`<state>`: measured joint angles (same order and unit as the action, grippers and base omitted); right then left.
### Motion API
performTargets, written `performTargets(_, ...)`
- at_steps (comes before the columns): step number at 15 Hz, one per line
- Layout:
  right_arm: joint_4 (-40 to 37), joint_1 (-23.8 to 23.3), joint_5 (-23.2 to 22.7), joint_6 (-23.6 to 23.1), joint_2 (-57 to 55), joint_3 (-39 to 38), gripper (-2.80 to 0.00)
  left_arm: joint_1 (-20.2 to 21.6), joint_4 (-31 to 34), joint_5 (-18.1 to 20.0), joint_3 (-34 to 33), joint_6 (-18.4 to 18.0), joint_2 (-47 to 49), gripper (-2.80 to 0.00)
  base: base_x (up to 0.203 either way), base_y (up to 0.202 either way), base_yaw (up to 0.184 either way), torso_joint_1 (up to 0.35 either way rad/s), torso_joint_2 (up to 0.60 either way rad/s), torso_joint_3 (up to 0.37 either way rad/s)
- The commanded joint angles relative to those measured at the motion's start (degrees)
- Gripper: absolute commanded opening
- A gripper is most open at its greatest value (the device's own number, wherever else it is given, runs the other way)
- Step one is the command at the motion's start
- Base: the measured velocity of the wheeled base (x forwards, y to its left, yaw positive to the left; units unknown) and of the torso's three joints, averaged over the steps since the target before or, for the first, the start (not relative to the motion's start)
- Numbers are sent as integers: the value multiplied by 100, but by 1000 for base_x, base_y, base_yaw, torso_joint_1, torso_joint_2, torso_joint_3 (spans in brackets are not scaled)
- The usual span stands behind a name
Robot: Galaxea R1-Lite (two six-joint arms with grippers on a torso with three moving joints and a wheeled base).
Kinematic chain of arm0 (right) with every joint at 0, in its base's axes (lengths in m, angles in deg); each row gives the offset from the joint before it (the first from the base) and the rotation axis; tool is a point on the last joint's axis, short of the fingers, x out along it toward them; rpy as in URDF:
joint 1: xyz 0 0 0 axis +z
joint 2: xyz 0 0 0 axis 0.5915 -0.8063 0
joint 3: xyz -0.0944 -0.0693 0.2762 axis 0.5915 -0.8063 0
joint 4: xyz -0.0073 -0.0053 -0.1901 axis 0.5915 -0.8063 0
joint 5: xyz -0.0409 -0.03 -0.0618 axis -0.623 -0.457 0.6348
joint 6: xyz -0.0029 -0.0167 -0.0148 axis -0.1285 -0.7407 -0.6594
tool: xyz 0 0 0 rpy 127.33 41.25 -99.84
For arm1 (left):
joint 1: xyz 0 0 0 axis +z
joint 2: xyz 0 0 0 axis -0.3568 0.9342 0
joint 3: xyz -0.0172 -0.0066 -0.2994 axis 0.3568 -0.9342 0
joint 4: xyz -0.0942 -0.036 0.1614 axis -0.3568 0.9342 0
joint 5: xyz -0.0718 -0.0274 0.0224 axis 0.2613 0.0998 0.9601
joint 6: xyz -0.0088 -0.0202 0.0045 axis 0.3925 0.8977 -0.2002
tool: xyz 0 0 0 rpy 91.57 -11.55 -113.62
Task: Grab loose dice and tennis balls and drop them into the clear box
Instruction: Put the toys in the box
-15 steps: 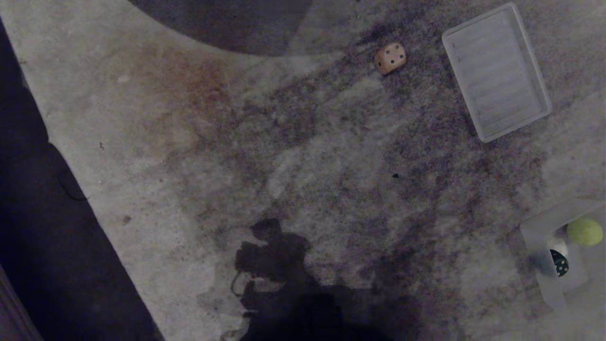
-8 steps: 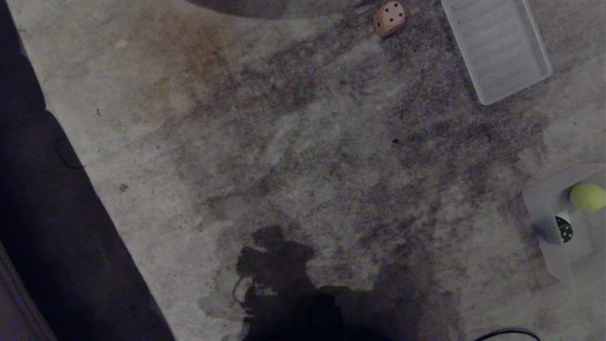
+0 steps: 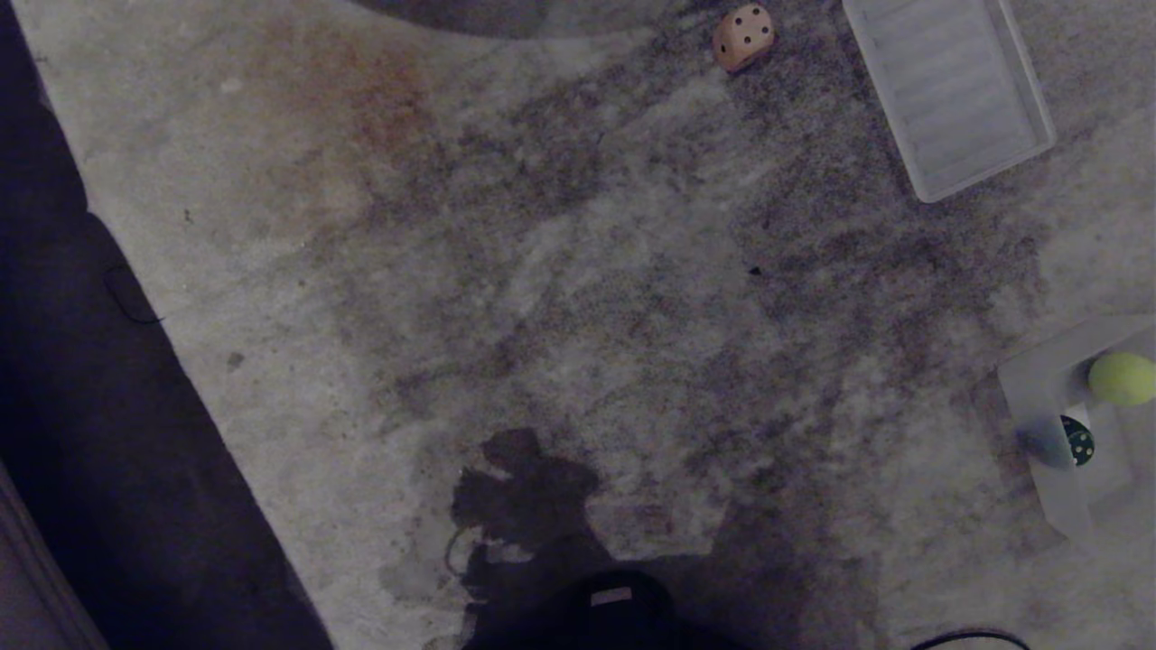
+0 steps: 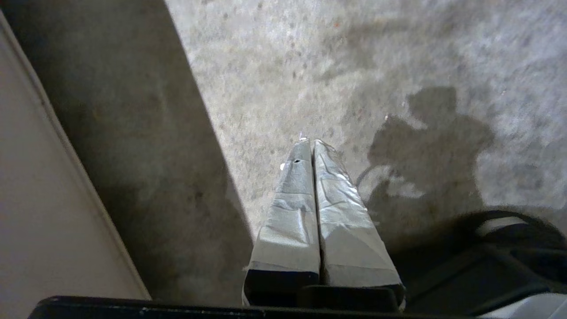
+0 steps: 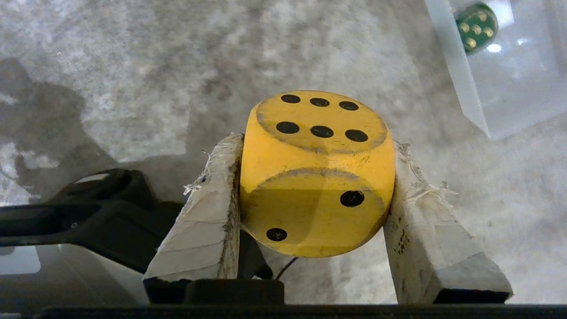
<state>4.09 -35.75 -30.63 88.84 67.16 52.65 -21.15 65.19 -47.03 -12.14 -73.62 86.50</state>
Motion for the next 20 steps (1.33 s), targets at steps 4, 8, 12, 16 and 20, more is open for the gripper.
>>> performTargets(4,0,2,0,1,-13,2,-280,-2,-5,-1,-9,3,6,-280,4,8,-117,3,3,2)
performTargets(8,0,1,0,1,-13,2,-280,-2,-5,-1,-9,14,6,-280,2,10,-164,3,3,1)
performTargets(12,0,2,0,1,-13,2,-280,-2,-5,-9,-9,30,6,-280,2,10,-151,3,-1,1)
performTargets(16,0,2,0,1,-13,2,-280,-2,-5,-9,-9,9,6,-280,1,1,-22,1,1,1)
performTargets(20,0,1,0,1,-13,2,-280,-2,-5,-1,-9,-14,6,-280,0,0,0,2,1,-78)
